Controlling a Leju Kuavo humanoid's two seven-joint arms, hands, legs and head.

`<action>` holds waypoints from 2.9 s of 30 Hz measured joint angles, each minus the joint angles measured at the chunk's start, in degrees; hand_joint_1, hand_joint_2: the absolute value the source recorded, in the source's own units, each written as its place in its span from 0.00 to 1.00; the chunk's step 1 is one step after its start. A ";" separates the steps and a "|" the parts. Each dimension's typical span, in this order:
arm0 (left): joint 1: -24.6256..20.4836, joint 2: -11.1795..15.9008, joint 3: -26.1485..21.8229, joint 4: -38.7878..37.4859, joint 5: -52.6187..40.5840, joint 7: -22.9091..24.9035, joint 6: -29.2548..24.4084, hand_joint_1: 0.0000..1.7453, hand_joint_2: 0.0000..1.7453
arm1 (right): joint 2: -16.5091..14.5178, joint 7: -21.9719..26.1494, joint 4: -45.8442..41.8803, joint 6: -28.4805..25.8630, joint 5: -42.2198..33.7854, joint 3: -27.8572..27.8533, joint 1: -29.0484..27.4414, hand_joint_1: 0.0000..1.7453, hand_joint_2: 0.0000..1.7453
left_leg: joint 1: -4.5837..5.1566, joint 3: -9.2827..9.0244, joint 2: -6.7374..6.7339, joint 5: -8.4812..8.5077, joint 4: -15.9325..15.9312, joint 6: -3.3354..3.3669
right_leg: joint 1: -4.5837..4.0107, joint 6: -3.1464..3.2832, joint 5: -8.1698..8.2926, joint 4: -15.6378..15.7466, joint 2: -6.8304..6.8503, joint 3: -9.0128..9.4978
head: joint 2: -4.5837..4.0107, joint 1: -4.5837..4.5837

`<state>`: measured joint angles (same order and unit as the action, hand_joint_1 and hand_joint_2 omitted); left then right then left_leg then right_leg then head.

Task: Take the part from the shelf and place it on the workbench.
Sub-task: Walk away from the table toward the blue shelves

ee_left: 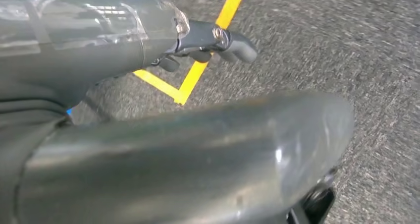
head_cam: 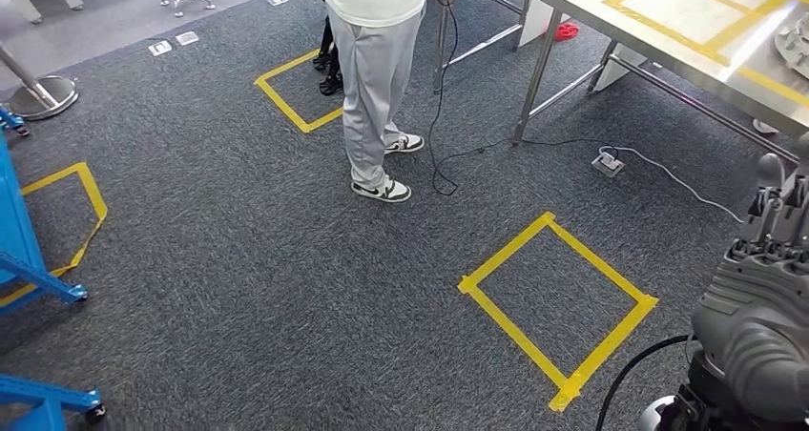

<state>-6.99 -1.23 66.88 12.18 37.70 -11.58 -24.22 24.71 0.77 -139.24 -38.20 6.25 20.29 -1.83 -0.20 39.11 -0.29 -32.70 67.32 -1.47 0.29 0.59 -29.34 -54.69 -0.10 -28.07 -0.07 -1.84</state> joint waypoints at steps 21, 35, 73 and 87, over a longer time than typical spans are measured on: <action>-0.10 -0.16 -0.09 0.00 3.51 -1.08 -0.84 0.00 0.00 | 1.74 -0.40 0.13 2.00 -3.48 1.32 0.14 0.00 0.00 | 0.77 -5.35 4.49 5.30 -9.09 3.47 | -0.09 -1.35 -3.57 -9.49 -1.46 -3.24 | 0.00 -1.12; 0.10 -0.20 -0.43 -0.03 5.89 -2.28 -0.80 0.00 0.00 | 2.27 -0.46 0.14 2.47 -3.75 1.43 -0.01 0.00 0.00 | -1.03 2.02 -0.11 -0.82 5.58 -1.43 | 0.57 -0.15 0.34 0.64 3.45 0.03 | 0.00 -0.26; 0.44 -0.60 -1.70 -0.04 6.82 1.37 1.88 0.00 0.00 | 1.37 2.53 0.01 -0.14 -6.87 1.26 -1.14 0.00 0.00 | 0.31 -1.18 -0.43 6.14 -6.23 1.39 | 0.07 -1.79 -6.40 0.24 0.09 6.62 | -0.01 -0.52; 0.40 -1.03 -1.73 -0.03 7.04 1.43 2.09 0.00 0.00 | 1.57 2.51 0.09 0.02 -7.70 0.98 -1.25 0.00 0.00 | 0.61 -9.18 0.25 0.10 -7.88 2.96 | -1.14 0.25 1.04 -6.12 -0.10 -6.90 | 0.00 -1.56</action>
<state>-6.59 -2.26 65.15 12.15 44.74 -10.15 -22.13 26.28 3.28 -139.15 -38.18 -1.45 21.27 -3.09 0.41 29.93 -0.05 -32.61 59.44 1.49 -0.85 0.84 -28.30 -60.81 -0.20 -34.97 -0.07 -3.39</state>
